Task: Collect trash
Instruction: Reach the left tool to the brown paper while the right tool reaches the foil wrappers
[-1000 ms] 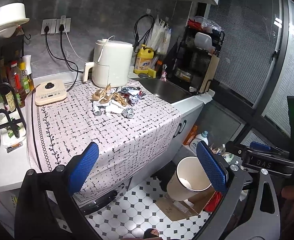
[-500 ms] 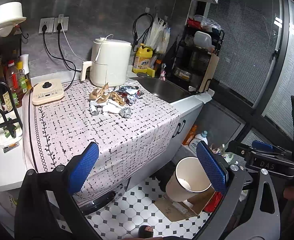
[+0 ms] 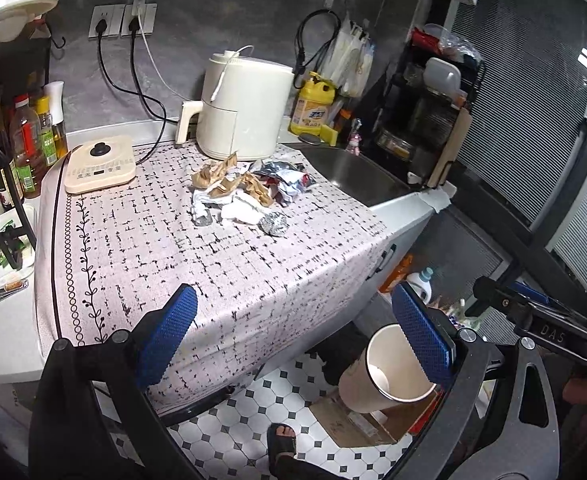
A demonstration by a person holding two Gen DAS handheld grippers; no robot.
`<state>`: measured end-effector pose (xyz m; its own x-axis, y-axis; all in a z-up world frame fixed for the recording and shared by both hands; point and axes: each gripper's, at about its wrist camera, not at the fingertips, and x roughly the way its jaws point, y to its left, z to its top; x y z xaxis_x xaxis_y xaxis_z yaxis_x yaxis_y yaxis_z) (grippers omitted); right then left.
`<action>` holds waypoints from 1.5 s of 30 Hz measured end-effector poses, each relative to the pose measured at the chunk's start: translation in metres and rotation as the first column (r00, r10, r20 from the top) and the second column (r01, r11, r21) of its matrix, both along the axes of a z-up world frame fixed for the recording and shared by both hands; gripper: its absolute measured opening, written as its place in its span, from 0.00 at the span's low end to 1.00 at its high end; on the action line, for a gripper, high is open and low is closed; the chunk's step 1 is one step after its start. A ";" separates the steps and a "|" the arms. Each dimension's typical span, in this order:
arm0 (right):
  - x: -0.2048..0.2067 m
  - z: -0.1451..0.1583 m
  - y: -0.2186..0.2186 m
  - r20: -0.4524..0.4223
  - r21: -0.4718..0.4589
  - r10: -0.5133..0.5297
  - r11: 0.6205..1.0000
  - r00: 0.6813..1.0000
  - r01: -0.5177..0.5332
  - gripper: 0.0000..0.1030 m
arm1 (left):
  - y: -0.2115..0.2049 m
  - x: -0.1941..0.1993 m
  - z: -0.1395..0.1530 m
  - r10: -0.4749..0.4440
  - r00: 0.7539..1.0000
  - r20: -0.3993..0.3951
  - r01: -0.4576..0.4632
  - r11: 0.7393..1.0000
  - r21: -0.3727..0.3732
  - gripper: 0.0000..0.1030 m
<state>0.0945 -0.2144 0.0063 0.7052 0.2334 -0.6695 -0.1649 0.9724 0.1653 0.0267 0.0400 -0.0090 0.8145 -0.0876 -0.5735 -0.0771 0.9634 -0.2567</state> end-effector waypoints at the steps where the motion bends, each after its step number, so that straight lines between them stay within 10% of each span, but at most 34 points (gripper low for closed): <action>1: 0.012 -0.003 0.002 0.000 0.012 0.025 1.000 1.000 -0.025 0.92 | 0.003 0.007 0.000 0.014 1.000 0.003 -0.014 1.000 -0.003 0.94; 32: 0.272 -0.078 0.072 -0.113 0.101 0.417 0.908 0.902 -0.407 0.79 | 0.054 0.238 -0.065 0.217 0.965 -0.146 -0.219 0.976 0.000 0.37; 45: 0.342 -0.107 0.117 -0.156 0.189 0.487 0.869 0.860 -0.458 0.69 | 0.053 0.312 -0.090 0.184 0.953 -0.242 -0.149 0.977 0.154 0.34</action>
<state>0.4363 -0.0978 -0.1011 0.3472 0.6067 -0.7151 -0.5492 0.7497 0.3693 0.3392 0.0933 -0.0994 0.6371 0.1272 -0.7602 -0.2850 0.9553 -0.0790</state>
